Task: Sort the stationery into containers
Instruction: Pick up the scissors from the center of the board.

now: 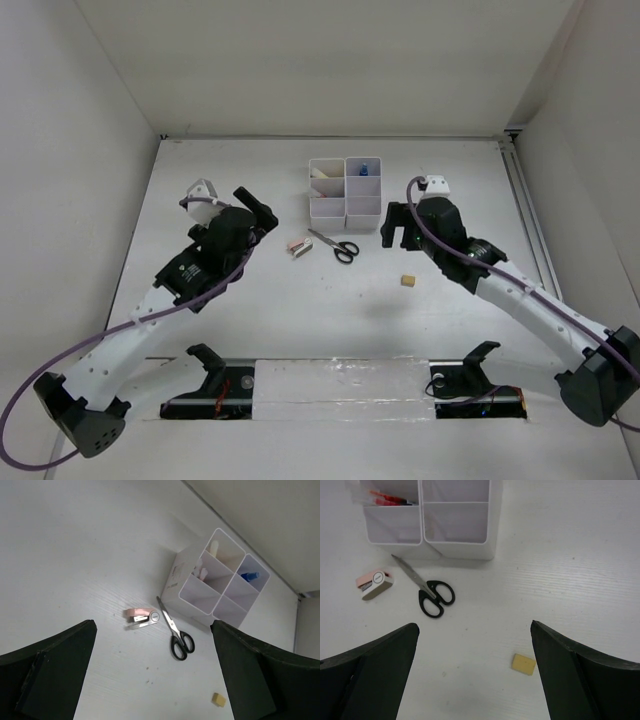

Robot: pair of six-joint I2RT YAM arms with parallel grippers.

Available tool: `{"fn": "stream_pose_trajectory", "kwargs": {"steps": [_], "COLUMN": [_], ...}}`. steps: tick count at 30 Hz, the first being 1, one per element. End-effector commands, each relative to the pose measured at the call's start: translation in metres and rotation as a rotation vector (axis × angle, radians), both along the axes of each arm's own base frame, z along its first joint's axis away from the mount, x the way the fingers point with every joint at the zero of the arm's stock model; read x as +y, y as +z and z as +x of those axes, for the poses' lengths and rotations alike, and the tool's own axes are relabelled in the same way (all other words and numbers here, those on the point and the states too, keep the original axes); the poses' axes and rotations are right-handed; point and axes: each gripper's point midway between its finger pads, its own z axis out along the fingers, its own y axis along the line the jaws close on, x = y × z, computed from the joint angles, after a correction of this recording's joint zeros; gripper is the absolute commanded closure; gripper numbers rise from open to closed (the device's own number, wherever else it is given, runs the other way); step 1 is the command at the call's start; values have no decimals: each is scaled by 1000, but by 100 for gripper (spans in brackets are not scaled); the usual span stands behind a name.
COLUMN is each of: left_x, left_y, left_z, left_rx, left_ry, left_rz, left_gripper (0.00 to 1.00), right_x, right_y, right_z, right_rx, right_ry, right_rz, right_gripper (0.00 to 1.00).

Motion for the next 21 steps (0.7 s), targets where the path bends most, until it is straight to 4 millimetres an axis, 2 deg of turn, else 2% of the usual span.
{"fn": "stream_pose_trajectory", "kwargs": {"steps": [1,5,6,7,9,11,13,14,19,21], "left_x": [2,-4,-2,0,5,8,9,9,16,16], "left_y": [3,12,12,15,13,-3,-14,-14,2,1], "left_z": [-6,-14,-17,-19,-20,-21,-25,-25,-30,-30], "left_rx": [32,43,55,48,58,87,107,107,48,31], "left_ry": [-23,-140,-158,-172,-164,-154,-165,-165,-158,-160], "left_rz": [40,113,138,164,189,218,226,226,200,197], "left_gripper": [0,0,0,0,0,0,0,0,0,0], "right_x": [-6,-18,-17,-15,-11,-3,16,18,34,39], "right_y": [6,-4,0,-9,-15,-24,-22,-33,-53,-61], "right_z": [2,2,3,4,6,11,12,16,32,38], "right_rx": [-21,1,-6,18,38,58,59,84,114,125], "right_ry": [-13,-54,-54,-38,-24,-13,29,37,72,91], "right_rz": [-5,-68,-62,-85,-89,-104,-99,-130,-192,-212], "right_gripper": [0,0,0,0,0,0,0,0,9,12]}}
